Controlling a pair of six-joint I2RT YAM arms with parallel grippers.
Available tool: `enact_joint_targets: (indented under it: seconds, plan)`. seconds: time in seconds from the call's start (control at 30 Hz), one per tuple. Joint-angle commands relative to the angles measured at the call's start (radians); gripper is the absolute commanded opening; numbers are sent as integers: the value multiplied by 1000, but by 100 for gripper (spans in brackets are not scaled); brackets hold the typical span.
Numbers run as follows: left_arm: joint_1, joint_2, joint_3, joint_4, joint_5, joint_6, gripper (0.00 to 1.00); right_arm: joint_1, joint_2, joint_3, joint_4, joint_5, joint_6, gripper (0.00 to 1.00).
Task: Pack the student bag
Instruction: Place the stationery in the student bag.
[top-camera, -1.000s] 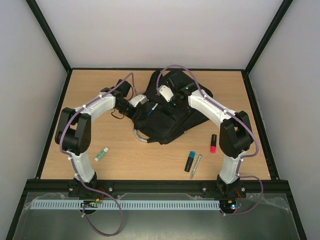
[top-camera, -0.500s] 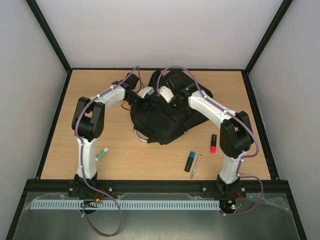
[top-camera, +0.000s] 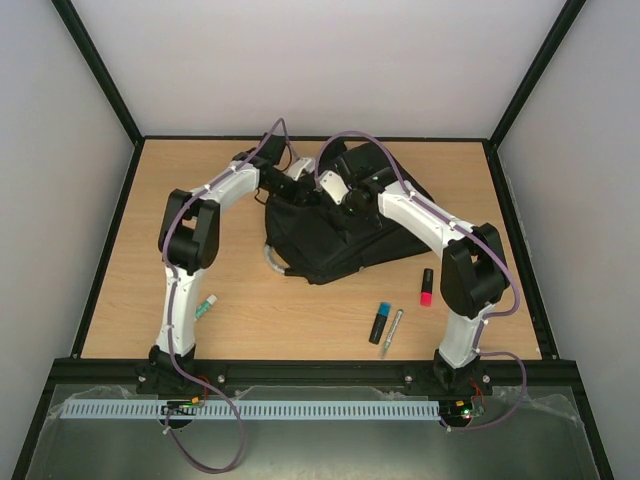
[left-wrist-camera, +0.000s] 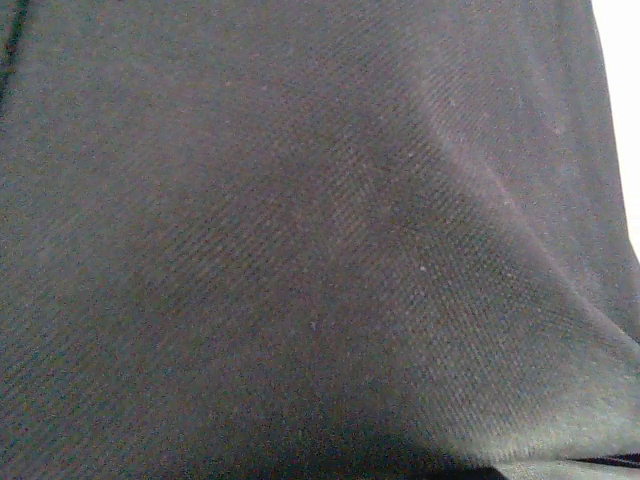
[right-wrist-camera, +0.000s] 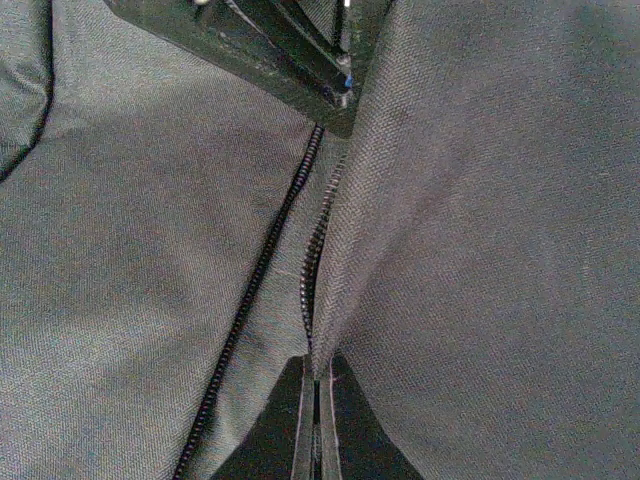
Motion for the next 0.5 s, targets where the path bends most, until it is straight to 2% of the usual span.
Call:
enact_joint_targets:
  seconds: [0.0, 0.23, 0.47]
  plan:
    - [29, -80, -50, 36, 48, 23, 25, 16, -35, -10, -69, -44, -14, 1]
    - [75, -271, -194, -66, 61, 129, 38, 16, -19, -19, -48, -24, 1, 1]
    - [118, -453, -366, -122, -175, 143, 47, 15, 1, -33, -43, -59, 13, 1]
